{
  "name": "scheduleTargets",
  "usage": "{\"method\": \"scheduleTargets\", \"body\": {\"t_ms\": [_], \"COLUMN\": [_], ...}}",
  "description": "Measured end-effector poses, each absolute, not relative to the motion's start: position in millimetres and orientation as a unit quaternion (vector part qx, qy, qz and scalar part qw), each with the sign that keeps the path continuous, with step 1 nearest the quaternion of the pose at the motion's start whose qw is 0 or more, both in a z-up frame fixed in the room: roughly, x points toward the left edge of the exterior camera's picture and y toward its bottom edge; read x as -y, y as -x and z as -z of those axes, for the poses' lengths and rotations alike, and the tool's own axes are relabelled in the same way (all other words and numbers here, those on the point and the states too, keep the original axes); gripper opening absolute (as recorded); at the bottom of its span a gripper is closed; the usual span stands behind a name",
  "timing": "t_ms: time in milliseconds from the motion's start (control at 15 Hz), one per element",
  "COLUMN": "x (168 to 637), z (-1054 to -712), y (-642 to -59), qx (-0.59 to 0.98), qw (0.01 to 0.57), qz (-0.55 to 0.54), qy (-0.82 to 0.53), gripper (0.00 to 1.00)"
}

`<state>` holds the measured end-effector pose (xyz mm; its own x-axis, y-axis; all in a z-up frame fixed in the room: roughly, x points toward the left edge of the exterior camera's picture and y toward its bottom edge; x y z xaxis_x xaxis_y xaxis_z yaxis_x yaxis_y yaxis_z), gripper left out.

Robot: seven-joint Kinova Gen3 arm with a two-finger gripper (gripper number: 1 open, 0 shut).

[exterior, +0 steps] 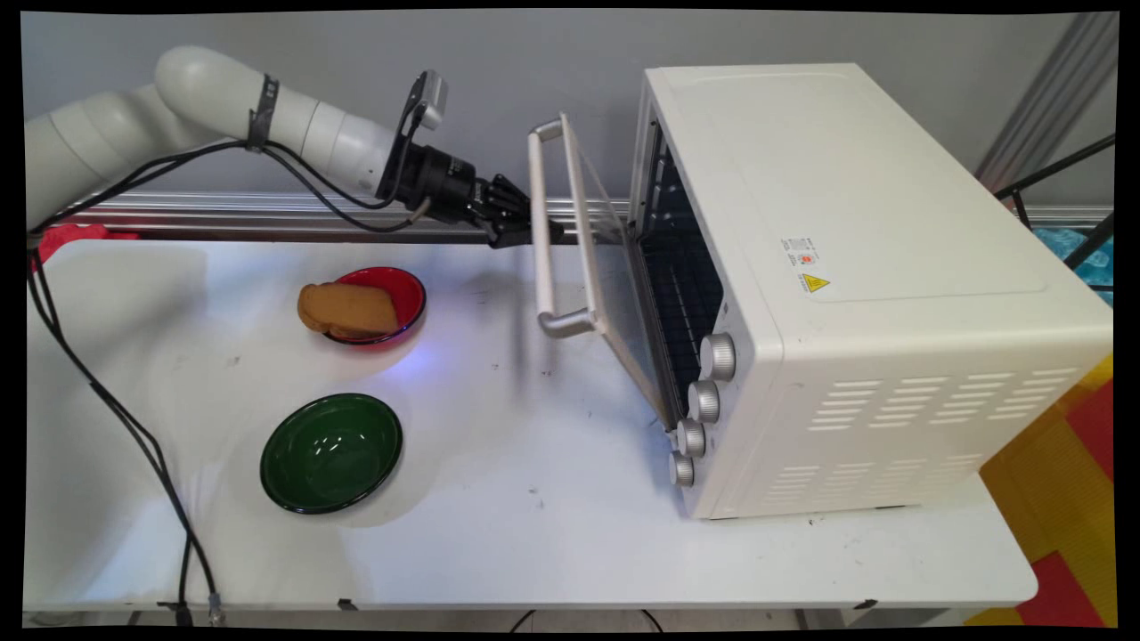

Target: Close the oven

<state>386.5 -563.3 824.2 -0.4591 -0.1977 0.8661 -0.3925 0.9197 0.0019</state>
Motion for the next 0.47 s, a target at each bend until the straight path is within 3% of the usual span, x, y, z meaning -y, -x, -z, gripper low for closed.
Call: {"method": "scheduleTargets", "body": {"t_ms": [467], "x": [567.6], "z": [-832.8], "y": [-373.9], "qx": [0.844], "qw": [0.499], "qz": [-0.097], "qy": [-0.17], "gripper": [0.0]}}
